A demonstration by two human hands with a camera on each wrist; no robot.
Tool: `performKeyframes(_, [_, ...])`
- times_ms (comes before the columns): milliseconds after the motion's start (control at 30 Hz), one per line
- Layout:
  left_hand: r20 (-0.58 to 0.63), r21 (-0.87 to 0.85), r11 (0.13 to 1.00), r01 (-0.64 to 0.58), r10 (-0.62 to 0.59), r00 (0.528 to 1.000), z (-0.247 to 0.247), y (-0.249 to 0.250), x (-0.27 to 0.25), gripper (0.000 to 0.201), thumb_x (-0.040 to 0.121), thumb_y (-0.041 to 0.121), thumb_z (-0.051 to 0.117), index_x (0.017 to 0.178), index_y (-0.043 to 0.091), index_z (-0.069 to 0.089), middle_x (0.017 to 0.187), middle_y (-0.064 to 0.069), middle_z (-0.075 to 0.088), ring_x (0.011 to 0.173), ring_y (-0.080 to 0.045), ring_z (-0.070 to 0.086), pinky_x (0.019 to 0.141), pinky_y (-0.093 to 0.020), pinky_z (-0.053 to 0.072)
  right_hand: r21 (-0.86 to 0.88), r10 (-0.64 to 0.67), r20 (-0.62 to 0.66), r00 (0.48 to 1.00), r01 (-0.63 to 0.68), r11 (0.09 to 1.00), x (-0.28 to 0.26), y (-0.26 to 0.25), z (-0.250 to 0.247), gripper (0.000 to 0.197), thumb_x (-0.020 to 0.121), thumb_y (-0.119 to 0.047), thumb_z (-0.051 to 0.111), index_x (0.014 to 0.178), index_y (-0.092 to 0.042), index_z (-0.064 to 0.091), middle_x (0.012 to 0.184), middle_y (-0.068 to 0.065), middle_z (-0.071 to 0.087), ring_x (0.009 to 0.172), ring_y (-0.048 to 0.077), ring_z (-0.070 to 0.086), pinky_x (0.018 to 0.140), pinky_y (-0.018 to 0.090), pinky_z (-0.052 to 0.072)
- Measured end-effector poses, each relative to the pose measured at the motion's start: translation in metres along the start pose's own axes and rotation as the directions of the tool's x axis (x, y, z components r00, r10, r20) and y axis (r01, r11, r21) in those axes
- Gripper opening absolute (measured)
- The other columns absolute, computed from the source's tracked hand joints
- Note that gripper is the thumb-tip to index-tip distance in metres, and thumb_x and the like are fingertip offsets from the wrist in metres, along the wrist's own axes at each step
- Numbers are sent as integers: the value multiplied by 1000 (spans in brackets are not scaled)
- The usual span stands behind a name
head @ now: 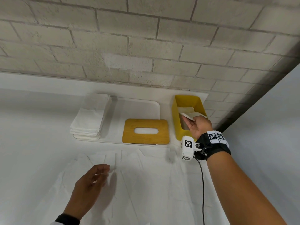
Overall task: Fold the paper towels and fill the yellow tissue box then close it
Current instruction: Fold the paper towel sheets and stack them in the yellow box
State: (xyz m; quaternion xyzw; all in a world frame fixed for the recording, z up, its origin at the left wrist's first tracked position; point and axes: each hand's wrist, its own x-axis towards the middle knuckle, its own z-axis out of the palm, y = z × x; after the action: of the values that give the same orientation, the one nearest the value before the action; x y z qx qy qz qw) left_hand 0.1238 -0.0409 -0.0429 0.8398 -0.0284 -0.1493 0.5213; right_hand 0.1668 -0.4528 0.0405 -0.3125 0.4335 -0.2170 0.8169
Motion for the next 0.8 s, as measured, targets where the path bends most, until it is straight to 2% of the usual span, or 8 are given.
performKeyframes(67, [-2,10,1000,-20,20,1000,-1,1,-1,35,97,14,66,99,49,70,102,23,74,93,-6,73,84,-34,61,-12,3,-5,1000,-3,1000,-6,-2,0,18,100,8,41,112,3,54,131,31,59,113,45,63,70,49,63])
performKeyframes(167, [-3,18,998,-53,53,999,-3,2,-5,36,97,12,65,100,48,69,104,25,74,95,-2,72,83,-29,59,-61,-3,1,1000,3,998,-25,-8,-4,5,100,3,49,100,1,54,132,32,57,112,44,62,82,47,61])
performKeyframes(300, [1,25,997,-71,71,997,-5,3,-10,32,98,11,64,99,43,71,103,27,73,96,-2,71,84,-25,56,-114,-59,39,998,63,991,-59,-10,-24,8,98,9,47,95,4,53,136,36,53,116,42,62,99,49,55])
performKeyframes(433, [16,23,995,-94,94,995,-5,3,-19,27,99,14,63,102,39,71,103,27,73,95,0,71,80,-20,57,-147,-128,194,973,158,977,-93,2,-60,26,102,-2,51,127,1,53,117,22,68,95,27,75,84,32,62])
performKeyframes(567, [53,42,990,-135,133,990,1,6,-26,25,99,16,62,105,39,70,104,28,72,96,4,69,76,-7,50,-383,-76,191,979,145,912,-115,40,-95,17,103,-7,50,114,-4,63,109,19,71,88,26,76,74,29,62])
performKeyframes(633, [78,59,985,-164,160,984,6,7,-31,25,99,14,62,106,38,69,105,29,71,99,7,67,76,-6,49,-556,-26,208,978,140,819,-122,65,-106,18,102,-7,52,114,-5,65,107,19,73,88,27,74,75,30,61])
performKeyframes(700, [110,63,982,-180,172,979,11,7,-35,27,98,12,63,108,36,69,106,23,72,100,7,66,79,-10,52,-738,43,252,967,163,655,-130,91,-112,21,98,-13,61,118,-9,67,111,15,73,90,24,72,83,35,60])
performKeyframes(800, [145,77,973,-218,206,968,16,8,-42,25,97,11,65,111,31,70,110,20,72,101,8,66,81,-13,55,-919,64,347,936,326,223,-135,118,-109,39,92,-31,69,129,-21,62,124,-2,65,107,17,66,99,31,50])
